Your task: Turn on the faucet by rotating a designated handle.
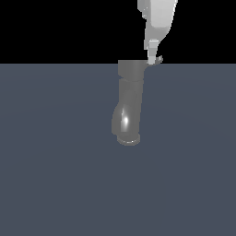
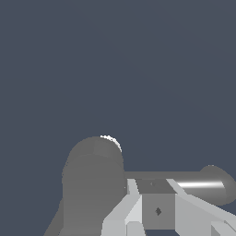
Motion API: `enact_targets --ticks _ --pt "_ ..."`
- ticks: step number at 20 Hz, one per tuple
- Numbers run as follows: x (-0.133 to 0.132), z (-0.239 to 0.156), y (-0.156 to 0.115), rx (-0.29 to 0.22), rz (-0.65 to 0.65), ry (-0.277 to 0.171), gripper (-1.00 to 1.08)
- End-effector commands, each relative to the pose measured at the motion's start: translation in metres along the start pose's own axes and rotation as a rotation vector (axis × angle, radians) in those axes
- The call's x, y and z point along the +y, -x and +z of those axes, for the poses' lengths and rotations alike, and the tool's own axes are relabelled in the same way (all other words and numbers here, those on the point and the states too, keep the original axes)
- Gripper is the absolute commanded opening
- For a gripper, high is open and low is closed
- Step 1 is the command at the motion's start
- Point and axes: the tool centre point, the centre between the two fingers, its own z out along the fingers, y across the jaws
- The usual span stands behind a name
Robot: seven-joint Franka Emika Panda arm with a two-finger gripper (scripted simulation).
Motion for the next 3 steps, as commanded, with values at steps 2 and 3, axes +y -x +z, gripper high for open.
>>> enact_targets --ticks 2,3 --pt "-0.0436 -0.0046 -0.0310 -0.006 0.048 -0.076 -1.00" --pt "-0.0436 -0.0046 -0.0310 -0.006 0.048 -0.076 -1.00"
